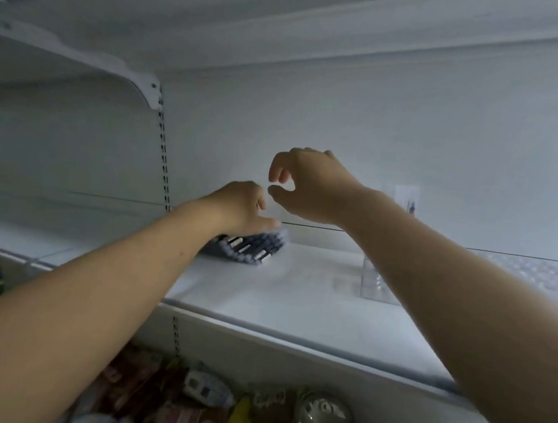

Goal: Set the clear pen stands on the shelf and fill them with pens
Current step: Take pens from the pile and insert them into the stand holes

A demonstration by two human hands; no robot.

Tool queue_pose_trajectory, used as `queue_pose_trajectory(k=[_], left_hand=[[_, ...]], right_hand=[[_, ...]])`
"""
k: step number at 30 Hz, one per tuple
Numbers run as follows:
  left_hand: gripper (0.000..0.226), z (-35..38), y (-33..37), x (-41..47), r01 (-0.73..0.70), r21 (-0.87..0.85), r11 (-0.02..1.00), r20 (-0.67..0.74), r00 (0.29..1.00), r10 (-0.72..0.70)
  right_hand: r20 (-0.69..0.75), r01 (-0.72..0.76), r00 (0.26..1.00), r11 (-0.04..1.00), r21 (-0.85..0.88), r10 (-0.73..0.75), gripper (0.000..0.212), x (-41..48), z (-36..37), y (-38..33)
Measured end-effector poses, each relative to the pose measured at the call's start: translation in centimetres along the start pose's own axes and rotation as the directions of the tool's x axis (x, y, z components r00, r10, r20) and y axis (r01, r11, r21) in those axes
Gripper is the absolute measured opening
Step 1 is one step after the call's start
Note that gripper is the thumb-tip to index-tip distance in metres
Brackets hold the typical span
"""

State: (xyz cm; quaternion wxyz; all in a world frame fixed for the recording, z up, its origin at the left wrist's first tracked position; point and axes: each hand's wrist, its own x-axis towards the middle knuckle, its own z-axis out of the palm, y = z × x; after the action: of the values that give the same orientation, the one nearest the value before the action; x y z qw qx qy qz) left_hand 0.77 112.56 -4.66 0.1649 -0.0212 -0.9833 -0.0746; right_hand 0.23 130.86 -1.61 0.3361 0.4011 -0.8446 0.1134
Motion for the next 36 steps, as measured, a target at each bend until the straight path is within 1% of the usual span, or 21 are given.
queue_pose_trajectory(k=[2,6,10,12,15,18,21,27,33,36], left_hand=[[0.049,0.7,-0.5,0.1,0.011,0.019,1.0,0.059,0.998,-0.012],[0.05,1.2,-0.2,0.3,0.025,0.024,0.999,0.109,0.994,-0.027],[0.044,0.9,1.1,0.6,0.046,0.089,0.995,0.157,0.986,-0.06],[0.046,0.7,1.7,1.0,0.085,0.09,0.992,0.2,0.974,-0.102],[0.054,0.8,2.8,1.3,0.051,0.209,0.977,0.193,0.977,-0.092],[0.058,0.8,3.5,1.4,0.028,0.273,0.962,0.188,0.979,-0.081],[0.056,0.9,3.9,1.6,0.029,0.294,0.955,0.229,0.968,-0.1],[0.052,0.6,4.7,2.2,0.063,0.294,0.954,0.275,0.95,-0.147],[0.047,0.8,4.8,2.6,0.097,0.245,0.965,0.345,0.921,-0.18],[0.037,1.1,5.2,2.4,0.123,0.202,0.972,0.365,0.911,-0.191]], right_hand=[[-0.015,-0.019,1.0,1.0,0.004,0.019,0.021,0.1,1.5,-0.3],[0.045,0.004,0.999,0.998,-0.068,-0.001,0.02,-1.1,2.9,0.3],[-0.011,-0.003,1.0,1.0,-0.021,0.002,0.015,-1.9,2.9,0.8],[-0.049,-0.026,0.998,0.999,0.024,0.027,0.015,-2.0,2.6,1.1],[-0.088,-0.069,0.993,0.996,0.052,0.074,0.015,-2.0,2.1,1.8],[-0.079,-0.106,0.991,0.993,0.048,0.11,0.016,-2.3,1.8,2.5],[-0.074,-0.13,0.988,0.99,0.057,0.134,0.018,-2.4,1.7,2.8],[-0.097,-0.146,0.983,0.986,0.076,0.153,0.019,-2.3,1.6,2.8],[-0.098,-0.142,0.984,0.985,0.097,0.151,0.018,-2.3,1.4,2.6],[-0.093,-0.142,0.984,0.983,0.113,0.153,0.017,-2.3,1.4,2.7]])
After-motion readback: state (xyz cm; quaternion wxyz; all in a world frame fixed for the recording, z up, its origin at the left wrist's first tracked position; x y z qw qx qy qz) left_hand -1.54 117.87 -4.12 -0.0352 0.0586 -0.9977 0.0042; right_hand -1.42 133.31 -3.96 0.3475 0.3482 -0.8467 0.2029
